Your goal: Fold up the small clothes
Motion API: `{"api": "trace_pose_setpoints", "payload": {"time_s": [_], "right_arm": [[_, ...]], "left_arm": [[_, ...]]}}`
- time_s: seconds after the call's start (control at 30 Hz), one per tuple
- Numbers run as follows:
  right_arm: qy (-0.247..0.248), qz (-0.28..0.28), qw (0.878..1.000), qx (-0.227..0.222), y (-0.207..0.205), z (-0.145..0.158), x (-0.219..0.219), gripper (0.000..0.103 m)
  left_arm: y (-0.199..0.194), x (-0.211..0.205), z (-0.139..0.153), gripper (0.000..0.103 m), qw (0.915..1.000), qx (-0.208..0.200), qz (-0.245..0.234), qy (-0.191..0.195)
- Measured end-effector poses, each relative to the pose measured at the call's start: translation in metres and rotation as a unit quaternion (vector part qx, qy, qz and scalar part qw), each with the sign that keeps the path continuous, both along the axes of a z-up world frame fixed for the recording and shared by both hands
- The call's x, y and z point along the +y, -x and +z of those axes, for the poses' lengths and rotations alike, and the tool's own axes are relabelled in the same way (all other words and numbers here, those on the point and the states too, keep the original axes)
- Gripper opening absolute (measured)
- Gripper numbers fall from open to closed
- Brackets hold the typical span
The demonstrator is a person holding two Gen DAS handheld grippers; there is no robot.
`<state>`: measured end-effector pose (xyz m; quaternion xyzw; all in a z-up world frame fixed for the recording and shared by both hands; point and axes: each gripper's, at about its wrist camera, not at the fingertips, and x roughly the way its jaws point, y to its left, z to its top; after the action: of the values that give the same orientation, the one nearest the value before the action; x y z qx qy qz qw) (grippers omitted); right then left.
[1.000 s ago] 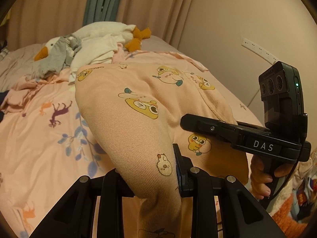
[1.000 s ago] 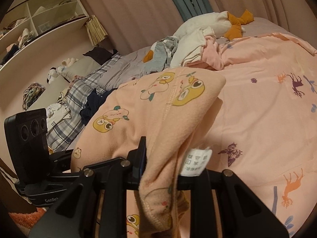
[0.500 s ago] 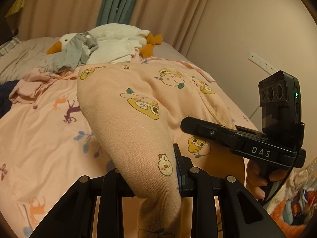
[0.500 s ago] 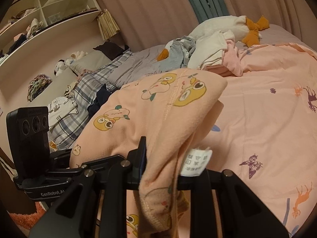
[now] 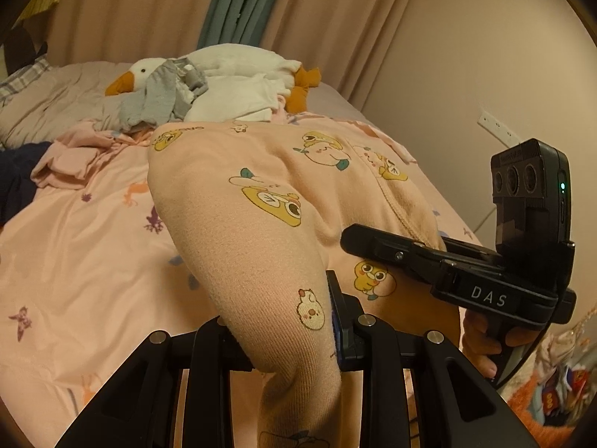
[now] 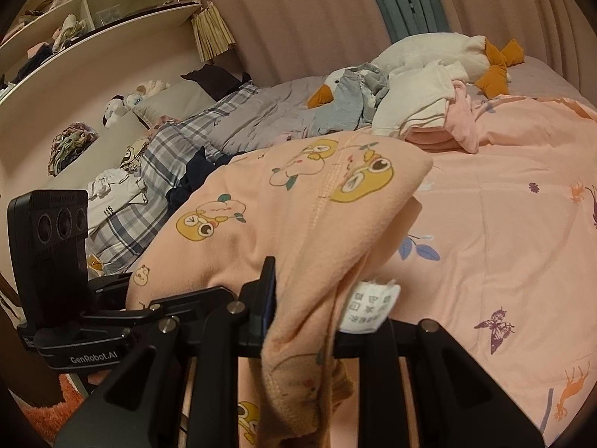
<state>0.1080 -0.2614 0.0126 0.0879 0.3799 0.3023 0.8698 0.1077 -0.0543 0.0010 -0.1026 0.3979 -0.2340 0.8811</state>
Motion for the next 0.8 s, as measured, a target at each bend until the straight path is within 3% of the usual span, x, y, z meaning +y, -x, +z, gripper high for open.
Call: {"api": "trace_pose_setpoints", "payload": {"time_s": [0.2, 0.8], "right_arm": [[0.021, -0.003, 1.0, 0.0, -0.008, 0.0, 0.018, 0.022], [0.029, -0.002, 0.999, 0.026, -0.024, -0.023, 0.034, 0.022]], "left_arm": [[-0.018, 0.01, -0.006, 0.027, 0.9998, 0.02, 0.002, 0.006], [-0.025, 0.012, -0.024, 0.027, 0.9992, 0.031, 0.021, -0.014]]}}
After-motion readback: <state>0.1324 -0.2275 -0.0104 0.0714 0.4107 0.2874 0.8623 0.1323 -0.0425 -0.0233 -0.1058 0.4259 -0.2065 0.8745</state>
